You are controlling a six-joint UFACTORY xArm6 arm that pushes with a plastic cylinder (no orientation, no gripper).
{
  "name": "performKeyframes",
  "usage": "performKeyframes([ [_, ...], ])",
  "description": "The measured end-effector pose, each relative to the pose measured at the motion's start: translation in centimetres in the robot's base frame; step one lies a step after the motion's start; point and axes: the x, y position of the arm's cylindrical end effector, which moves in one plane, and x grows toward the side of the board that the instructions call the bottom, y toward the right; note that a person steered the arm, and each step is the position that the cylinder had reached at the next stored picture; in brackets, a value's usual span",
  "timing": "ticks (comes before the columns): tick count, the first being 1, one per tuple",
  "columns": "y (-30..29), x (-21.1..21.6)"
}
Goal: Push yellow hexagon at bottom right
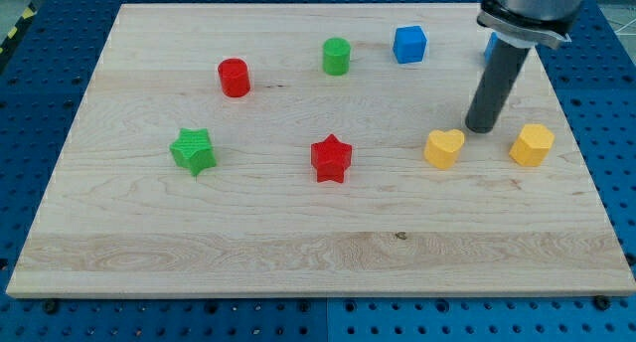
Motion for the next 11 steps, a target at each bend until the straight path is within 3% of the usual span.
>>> performKeyframes([
  [2, 2.0, -1.5],
  [5, 3.2, 3.2],
  [6, 4.5, 0.0],
  [7, 7.0, 0.4],
  [10, 6.1, 2.8],
  [11, 5.5, 5.5],
])
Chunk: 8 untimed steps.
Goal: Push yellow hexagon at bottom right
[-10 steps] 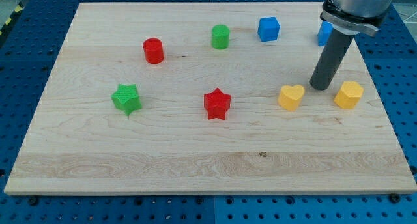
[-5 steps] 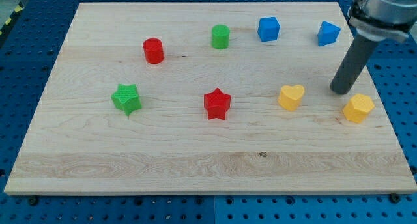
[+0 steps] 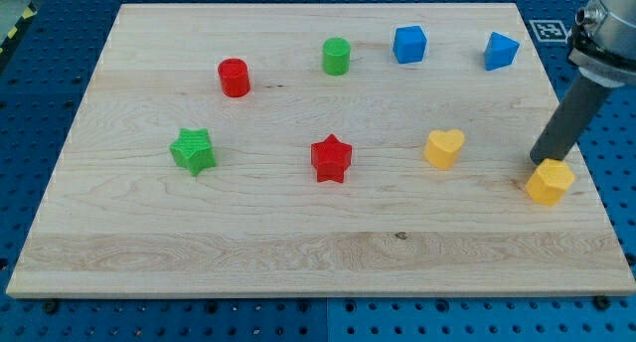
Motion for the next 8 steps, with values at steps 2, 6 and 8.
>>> performKeyframes([
  [2, -0.1, -1.7],
  [6, -4.7, 3.5],
  [8, -4.7, 3.5],
])
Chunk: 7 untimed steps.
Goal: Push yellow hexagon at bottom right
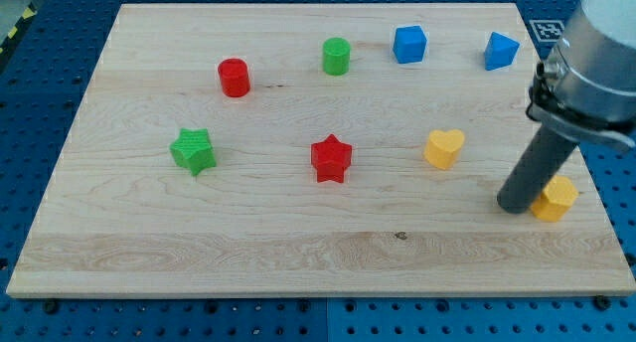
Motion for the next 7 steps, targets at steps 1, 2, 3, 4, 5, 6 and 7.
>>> performKeyframes([
  [1, 1.8, -2.0],
  [2, 3.8, -0.3],
  [3, 3.8, 1.3],
  [4, 4.1, -0.7],
  [5, 6.5, -1.7],
  [6, 6.7, -0.8],
  [7, 5.7, -0.8],
])
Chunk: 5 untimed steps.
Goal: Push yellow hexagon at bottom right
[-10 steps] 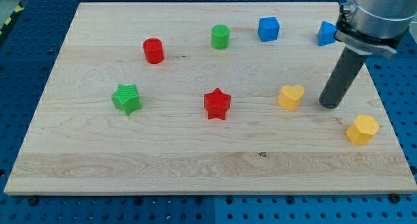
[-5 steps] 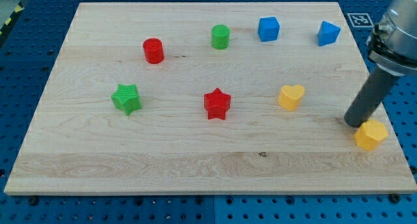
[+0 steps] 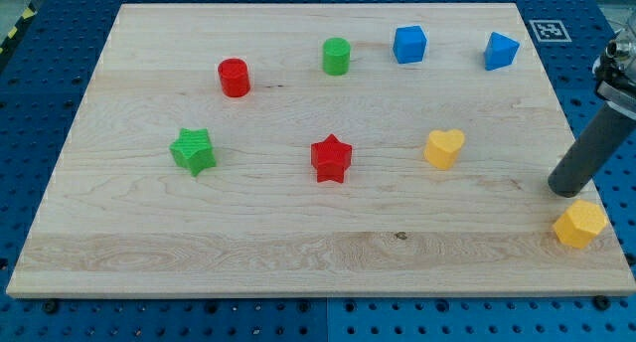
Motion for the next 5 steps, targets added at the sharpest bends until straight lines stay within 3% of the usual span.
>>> performKeyframes([
  [2, -2.0, 0.4],
  [4, -2.0, 4.1],
  [5, -1.2, 2.6],
])
